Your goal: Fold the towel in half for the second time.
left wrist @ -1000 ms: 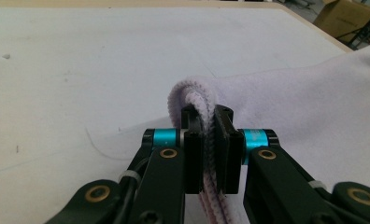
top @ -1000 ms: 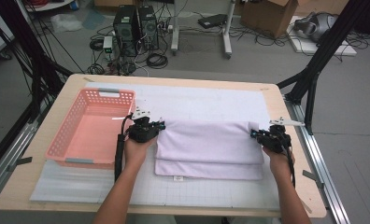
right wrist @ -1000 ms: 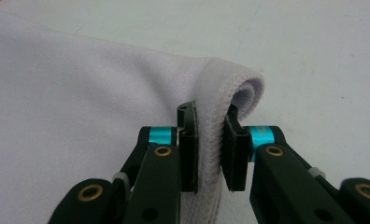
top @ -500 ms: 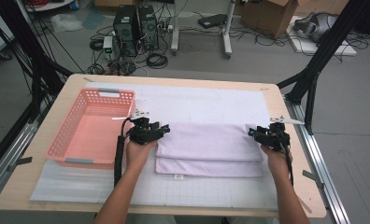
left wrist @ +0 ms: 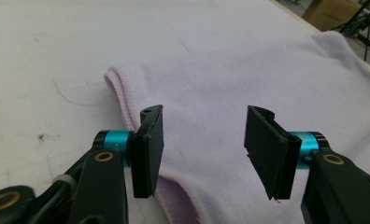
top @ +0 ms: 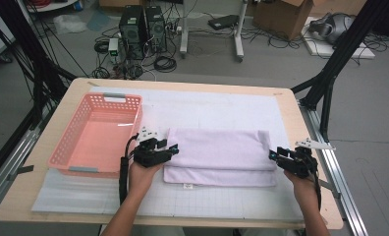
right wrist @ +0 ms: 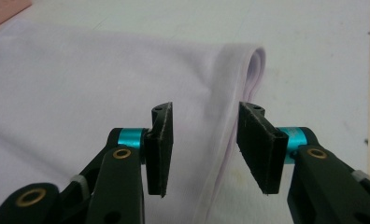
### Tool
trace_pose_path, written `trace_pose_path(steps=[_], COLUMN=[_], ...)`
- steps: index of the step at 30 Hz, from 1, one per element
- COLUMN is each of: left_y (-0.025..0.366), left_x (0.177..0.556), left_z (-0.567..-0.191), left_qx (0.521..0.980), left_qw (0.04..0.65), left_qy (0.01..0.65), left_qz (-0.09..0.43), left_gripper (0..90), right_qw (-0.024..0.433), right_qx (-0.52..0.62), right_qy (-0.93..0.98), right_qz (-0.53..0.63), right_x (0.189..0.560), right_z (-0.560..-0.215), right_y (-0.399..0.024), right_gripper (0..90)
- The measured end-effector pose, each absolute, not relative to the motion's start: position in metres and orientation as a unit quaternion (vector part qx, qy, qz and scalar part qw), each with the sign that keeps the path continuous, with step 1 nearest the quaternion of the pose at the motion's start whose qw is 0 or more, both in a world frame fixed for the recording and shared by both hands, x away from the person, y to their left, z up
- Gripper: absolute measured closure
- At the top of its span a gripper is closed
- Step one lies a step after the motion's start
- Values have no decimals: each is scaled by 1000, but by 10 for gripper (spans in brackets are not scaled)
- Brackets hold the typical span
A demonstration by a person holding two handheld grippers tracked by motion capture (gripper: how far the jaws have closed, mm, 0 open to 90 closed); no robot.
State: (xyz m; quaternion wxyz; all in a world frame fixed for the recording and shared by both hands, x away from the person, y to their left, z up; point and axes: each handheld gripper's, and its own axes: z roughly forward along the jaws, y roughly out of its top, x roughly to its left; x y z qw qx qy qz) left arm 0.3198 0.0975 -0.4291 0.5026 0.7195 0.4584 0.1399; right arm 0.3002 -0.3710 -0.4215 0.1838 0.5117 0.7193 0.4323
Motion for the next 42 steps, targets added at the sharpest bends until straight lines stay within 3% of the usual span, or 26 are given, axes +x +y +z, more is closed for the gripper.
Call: trace_pose_path(steps=[5, 9, 14, 15, 17, 19, 42], left_y=[102, 107, 106, 105, 106, 108, 128], left_x=[304, 297, 293, 292, 291, 289, 242], left_z=[-442, -450, -453, -453, -452, -451, -437], left_qx=[719, 719, 730, 732, 729, 726, 705], left_qw=[493, 487, 484, 483, 487, 492, 539], left_qy=[472, 483, 471, 469, 469, 468, 451], left_qz=[132, 113, 107, 106, 110, 111, 96], left_gripper=[482, 552, 826, 843, 858, 860, 872], right_qw=[178, 171, 159, 153, 145, 147, 160], right_qx=[507, 507, 517, 517, 515, 514, 484], right_qy=[721, 727, 725, 727, 731, 730, 728], right_qz=[437, 430, 428, 425, 424, 425, 458], right_x=[282, 273, 272, 273, 275, 274, 225], right_z=[-427, -430, -442, -445, -449, -448, -419], right_y=[-374, -375, -375, -375, -376, -375, -383], right_gripper=[582, 591, 673, 703, 818, 837, 842])
